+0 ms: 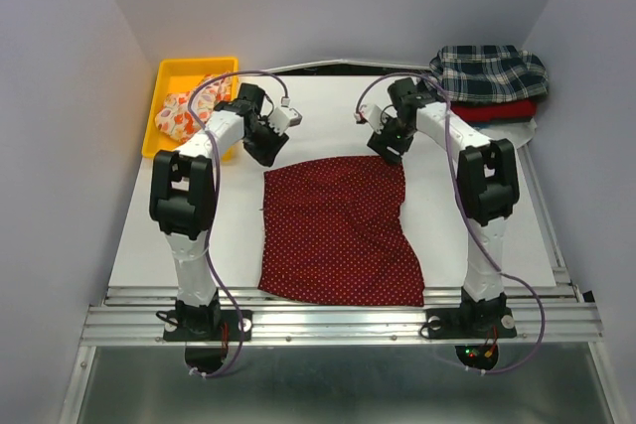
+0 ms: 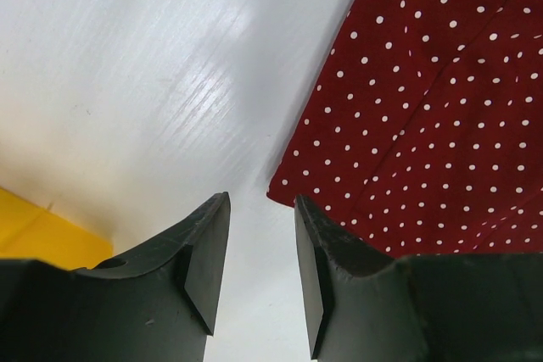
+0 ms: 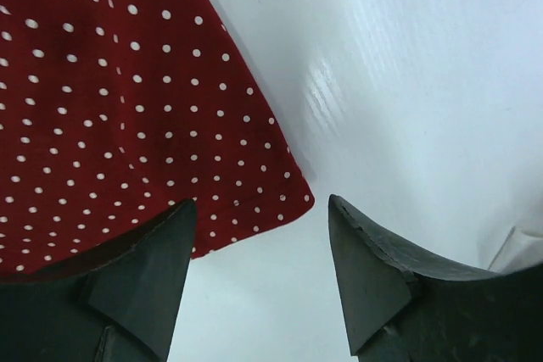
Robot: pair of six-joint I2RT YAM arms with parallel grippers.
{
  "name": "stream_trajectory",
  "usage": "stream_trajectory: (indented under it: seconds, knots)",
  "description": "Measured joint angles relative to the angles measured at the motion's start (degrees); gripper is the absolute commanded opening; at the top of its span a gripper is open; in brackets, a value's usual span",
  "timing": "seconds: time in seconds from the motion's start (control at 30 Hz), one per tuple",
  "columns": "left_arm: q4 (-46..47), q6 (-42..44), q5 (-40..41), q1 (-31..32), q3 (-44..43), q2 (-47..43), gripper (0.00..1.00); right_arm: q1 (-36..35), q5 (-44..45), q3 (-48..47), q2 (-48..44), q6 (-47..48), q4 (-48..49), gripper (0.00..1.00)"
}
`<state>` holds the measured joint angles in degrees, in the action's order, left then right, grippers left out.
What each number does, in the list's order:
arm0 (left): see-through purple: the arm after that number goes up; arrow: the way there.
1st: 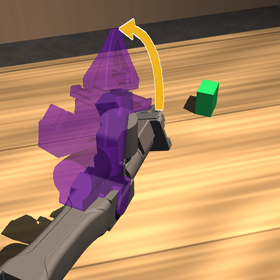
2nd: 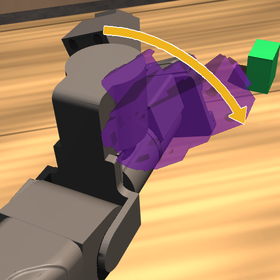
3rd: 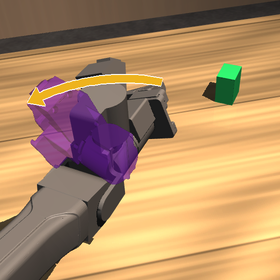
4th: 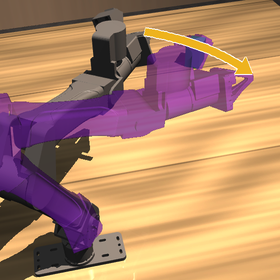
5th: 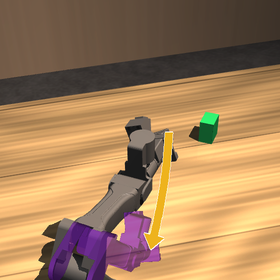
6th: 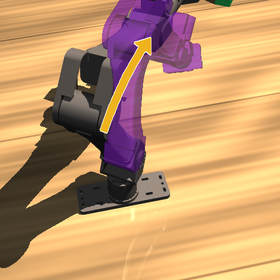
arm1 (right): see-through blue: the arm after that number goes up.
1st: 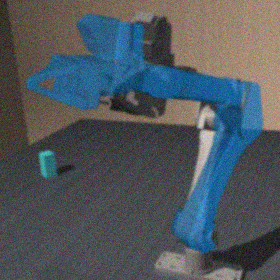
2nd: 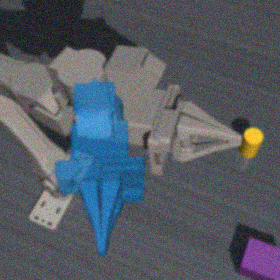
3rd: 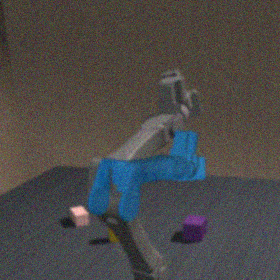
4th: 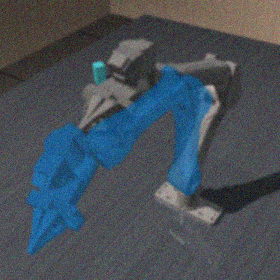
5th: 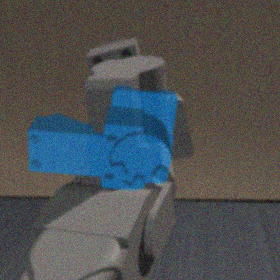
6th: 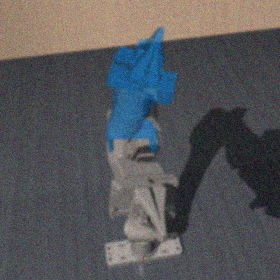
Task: Fold and stack the skirts
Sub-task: Fold the skirt
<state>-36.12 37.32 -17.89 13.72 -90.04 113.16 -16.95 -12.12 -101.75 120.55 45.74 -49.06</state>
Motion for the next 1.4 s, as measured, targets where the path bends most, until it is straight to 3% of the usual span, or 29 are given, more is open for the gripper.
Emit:
stream_trajectory:
  seconds: [0.17,0.37,0.4,0.63,0.7,0.8,0.87,1.0,1.27,1.4]
  knots:
    - [0.2,0.0,0.2,0.0,0.0,0.5,0.47,1.2,0.3,-2.8,4.7,3.3,0.1,0.65]
    - [0.7,0.0,0.4,-0.1,0.8,0.5,0.47,3.3,-0.2,-4.6,8.0,6.2,0.6,0.48]
    - [0.7,0.0,0.4,-0.1,0.9,0.5,0.47,3.5,-0.3,-4.6,8.3,6.4,0.6,0.40]
    - [1.2,-0.1,-0.2,-0.3,0.9,2.4,0.49,3.7,-0.5,-4.6,8.7,7.8,0.4,0.20]
    - [0.9,-0.1,-1.0,-0.3,0.6,3.8,0.50,3.6,-0.4,-4.6,8.7,8.1,0.3,0.09]
    - [0.5,-0.1,-2.2,-0.3,-0.2,5.5,0.50,3.5,-0.3,-4.6,8.7,8.1,0.4,0.01]
    - [0.3,-0.1,-2.9,-0.3,-0.8,6.6,0.50,3.5,-0.2,-4.6,8.7,8.1,0.4,0.01]
    - [0.3,-0.1,-3.0,-0.3,-0.9,7.3,0.45,3.5,0.1,-4.6,8.7,8.0,0.5,0.01]
    - [0.0,0.6,-3.4,-0.3,-1.3,7.7,0.01,3.4,2.1,-5.4,9.3,6.9,1.2,0.01]
    - [-1.8,0.6,-3.3,-0.4,-4.7,8.6,0.00,3.4,4.6,-9.0,11.3,5.0,2.5,0.01]
